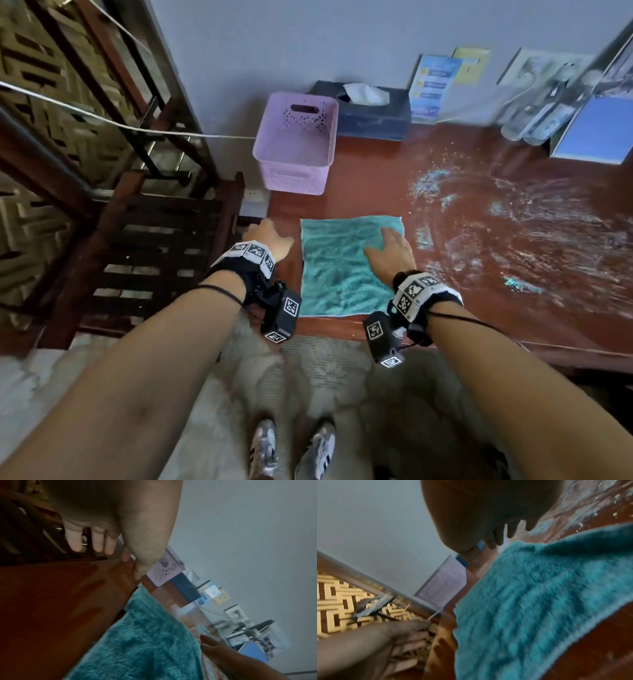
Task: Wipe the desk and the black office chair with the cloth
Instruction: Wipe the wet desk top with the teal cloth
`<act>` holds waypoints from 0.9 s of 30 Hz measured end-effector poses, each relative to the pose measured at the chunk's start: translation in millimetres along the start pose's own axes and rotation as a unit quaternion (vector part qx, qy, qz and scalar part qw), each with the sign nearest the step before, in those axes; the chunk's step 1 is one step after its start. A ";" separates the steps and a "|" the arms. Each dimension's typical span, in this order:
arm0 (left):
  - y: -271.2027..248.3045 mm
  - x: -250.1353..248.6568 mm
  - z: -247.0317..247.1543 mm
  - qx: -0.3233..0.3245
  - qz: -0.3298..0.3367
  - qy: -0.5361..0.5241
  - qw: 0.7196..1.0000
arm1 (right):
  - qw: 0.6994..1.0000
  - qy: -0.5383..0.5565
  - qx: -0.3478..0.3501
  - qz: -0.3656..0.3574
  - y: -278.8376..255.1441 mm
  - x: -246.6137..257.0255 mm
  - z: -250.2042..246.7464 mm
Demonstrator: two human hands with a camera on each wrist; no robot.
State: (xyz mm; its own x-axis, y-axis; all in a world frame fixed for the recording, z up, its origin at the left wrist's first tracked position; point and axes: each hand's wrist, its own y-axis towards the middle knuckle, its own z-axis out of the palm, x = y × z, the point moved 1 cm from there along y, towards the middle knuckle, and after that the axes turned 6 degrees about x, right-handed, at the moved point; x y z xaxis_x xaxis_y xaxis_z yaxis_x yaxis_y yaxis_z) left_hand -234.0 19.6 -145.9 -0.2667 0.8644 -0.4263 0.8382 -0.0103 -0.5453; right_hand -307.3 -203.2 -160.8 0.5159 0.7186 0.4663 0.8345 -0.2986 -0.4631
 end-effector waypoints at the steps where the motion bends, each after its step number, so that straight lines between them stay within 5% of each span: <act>1: 5.0 8.0 4.8 0.003 -0.007 0.009 1.000 | 0.999 -0.026 0.000 -0.019 1.6 -1.4 10.9; 6: 23.4 30.8 21.9 0.039 0.005 -0.048 0.998 | 0.991 -0.120 -0.012 -0.061 17.0 4.0 45.1; 13: 37.7 41.2 30.1 0.118 -0.033 -0.268 0.956 | 0.984 -0.171 -0.052 0.004 32.9 16.9 86.7; 19: 40.0 53.3 20.6 0.119 -0.030 -0.312 0.942 | 0.939 -0.257 -0.001 -0.227 -9.2 78.1 140.3; 22: 36.2 51.0 22.1 0.115 -0.017 -0.341 0.933 | 0.915 -0.291 0.028 -0.277 -20.9 61.3 133.7; 24: 38.6 45.1 23.8 0.122 -0.005 -0.363 0.924 | 0.945 -0.250 -0.018 -0.210 -13.9 27.0 113.8; 27: 34.6 42.5 20.4 0.124 -0.012 -0.389 0.913 | 0.980 -0.172 -0.098 -0.006 -3.1 -17.9 84.5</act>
State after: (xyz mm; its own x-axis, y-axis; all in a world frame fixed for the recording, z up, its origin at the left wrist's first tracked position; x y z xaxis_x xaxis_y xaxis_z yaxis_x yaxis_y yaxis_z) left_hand -226.0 45.8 -197.6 -0.6223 0.2480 -0.7424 0.7192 -0.1933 -0.6674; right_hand -335.5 -162.1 -231.4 0.4375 0.8823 0.1734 0.8789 -0.3789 -0.2896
